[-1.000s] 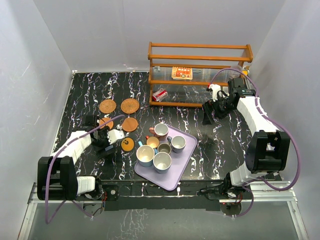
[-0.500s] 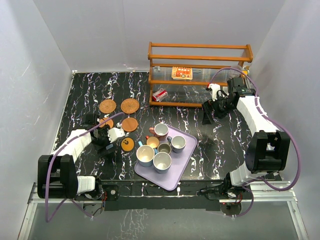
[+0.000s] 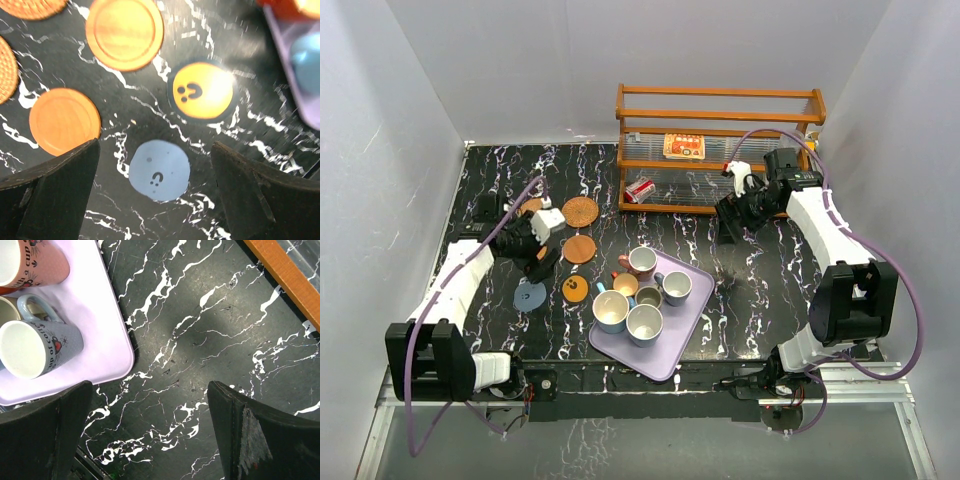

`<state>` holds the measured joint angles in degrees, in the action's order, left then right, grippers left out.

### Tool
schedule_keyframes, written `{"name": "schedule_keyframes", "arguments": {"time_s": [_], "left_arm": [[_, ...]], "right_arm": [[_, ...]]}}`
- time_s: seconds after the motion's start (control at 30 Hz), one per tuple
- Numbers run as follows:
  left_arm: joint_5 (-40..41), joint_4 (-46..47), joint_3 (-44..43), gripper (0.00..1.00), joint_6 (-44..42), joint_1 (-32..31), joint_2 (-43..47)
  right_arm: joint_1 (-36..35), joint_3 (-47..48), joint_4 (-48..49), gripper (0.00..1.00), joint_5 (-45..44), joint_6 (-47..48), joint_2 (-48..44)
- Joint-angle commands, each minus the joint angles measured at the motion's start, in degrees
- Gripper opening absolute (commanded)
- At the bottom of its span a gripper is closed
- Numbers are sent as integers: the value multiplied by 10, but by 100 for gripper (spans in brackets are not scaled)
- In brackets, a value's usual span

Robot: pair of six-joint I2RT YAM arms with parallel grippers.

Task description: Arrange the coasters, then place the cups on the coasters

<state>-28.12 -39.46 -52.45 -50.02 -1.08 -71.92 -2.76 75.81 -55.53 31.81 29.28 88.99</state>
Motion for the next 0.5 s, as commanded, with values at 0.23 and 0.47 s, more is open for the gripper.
{"name": "schedule_keyframes", "arguments": {"time_s": [0.23, 0.47], "left_arm": [[-114, -36, -159, 89, 180, -41, -62], [-101, -74, -163, 85, 88, -170, -60]], "right_arm": [[-5, -20, 83, 98, -29, -11, -44], [-5, -75, 155, 98, -49, -19, -61]]}}
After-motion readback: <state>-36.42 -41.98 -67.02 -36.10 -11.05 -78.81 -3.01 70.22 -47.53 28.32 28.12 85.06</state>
